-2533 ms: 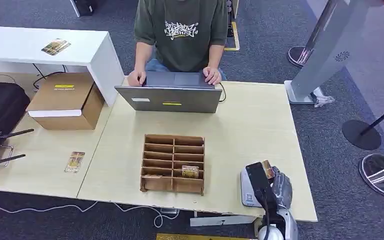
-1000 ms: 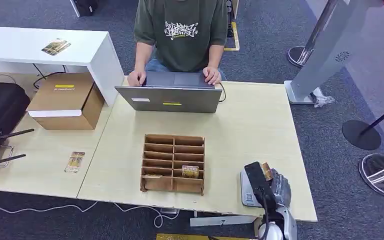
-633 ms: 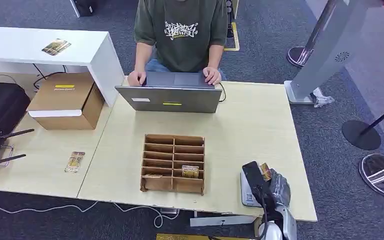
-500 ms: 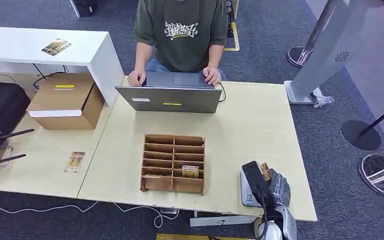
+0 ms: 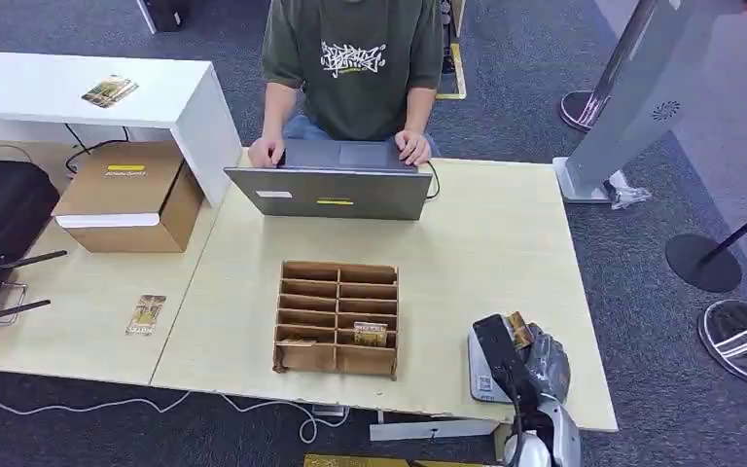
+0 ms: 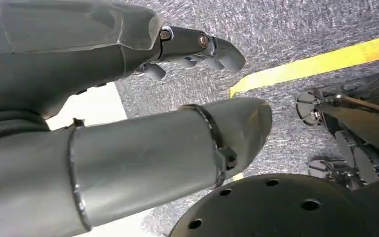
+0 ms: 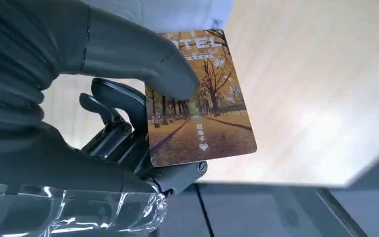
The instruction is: Pass the card to the sensor for recognition and then transmit it.
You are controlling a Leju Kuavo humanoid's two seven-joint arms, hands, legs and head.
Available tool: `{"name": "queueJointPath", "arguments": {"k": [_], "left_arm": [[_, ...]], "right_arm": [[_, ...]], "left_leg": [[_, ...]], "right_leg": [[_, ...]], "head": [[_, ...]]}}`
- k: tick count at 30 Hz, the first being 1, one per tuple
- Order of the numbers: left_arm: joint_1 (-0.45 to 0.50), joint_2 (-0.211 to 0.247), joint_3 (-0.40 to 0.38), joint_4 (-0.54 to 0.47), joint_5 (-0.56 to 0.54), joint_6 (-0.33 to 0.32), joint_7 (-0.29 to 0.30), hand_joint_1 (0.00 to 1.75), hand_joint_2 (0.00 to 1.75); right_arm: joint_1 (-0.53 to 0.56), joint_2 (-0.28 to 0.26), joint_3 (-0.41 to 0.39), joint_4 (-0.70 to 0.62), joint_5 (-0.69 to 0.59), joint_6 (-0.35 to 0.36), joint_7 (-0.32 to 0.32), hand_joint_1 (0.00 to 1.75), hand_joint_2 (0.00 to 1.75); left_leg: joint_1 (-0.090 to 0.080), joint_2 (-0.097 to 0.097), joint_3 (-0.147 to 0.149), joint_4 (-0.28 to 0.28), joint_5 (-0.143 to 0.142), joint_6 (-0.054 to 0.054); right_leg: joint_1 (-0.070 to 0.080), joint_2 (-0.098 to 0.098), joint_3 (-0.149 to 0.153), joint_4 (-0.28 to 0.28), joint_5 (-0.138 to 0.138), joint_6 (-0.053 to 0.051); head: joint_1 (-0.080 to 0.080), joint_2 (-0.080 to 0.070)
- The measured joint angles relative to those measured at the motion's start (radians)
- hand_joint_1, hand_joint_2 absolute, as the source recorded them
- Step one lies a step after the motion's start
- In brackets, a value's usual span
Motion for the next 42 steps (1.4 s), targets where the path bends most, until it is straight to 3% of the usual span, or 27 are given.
{"name": "queueJointPath", "arguments": {"k": [6,11,18,22,32,42], "left_arm": [[0.000,-0.003,0.014,-0.002,-0.016,0.000,-0.018,0.00,0.00],[-0.003,-0.003,0.016,-0.002,-0.034,0.000,-0.022,0.00,0.00],[-0.008,-0.002,0.016,-0.002,-0.055,0.000,-0.030,0.00,0.00],[-0.012,0.000,0.016,-0.002,-0.072,0.000,-0.032,0.00,0.00],[-0.034,0.010,0.007,-0.001,-0.135,-0.001,-0.035,0.00,0.00],[-0.101,0.010,-0.066,0.003,-0.177,-0.037,0.031,0.00,0.00]], "right_arm": [[0.028,0.000,0.055,-0.132,0.008,-0.076,-0.074,1.75,1.75],[0.026,0.000,0.111,-0.233,0.017,-0.084,-0.088,1.75,1.75],[-0.035,-0.011,0.174,-0.251,0.034,-0.091,-0.105,1.69,1.75],[-0.078,-0.022,0.203,-0.238,0.069,-0.106,-0.124,1.75,1.75],[-0.305,-0.051,0.319,-0.086,0.213,-0.119,-0.083,1.71,1.75],[-0.733,-0.041,0.463,0.344,0.507,-0.153,0.061,1.73,1.75]], "left_leg": [[0.000,0.000,-0.001,0.000,0.000,0.000],[0.000,0.000,0.000,0.000,0.000,0.000],[0.000,0.000,0.000,0.000,0.000,0.000],[0.000,0.001,-0.001,0.000,0.000,0.000],[0.000,0.002,-0.001,0.000,0.001,0.001],[0.000,0.002,-0.001,0.000,0.006,0.000]], "right_leg": [[0.000,0.000,-0.001,0.000,0.000,0.000],[0.000,0.000,-0.001,0.000,0.000,0.000],[0.000,0.000,0.000,0.000,0.000,0.000],[0.000,0.001,0.000,0.000,0.001,-0.001],[0.000,0.002,-0.001,0.001,0.001,0.000],[0.000,0.002,-0.002,0.002,0.005,-0.001]], "head": [[0.000,0.000],[0.000,0.000],[0.000,0.000],[0.000,0.000],[0.000,0.000],[0.000,0.000]]}}
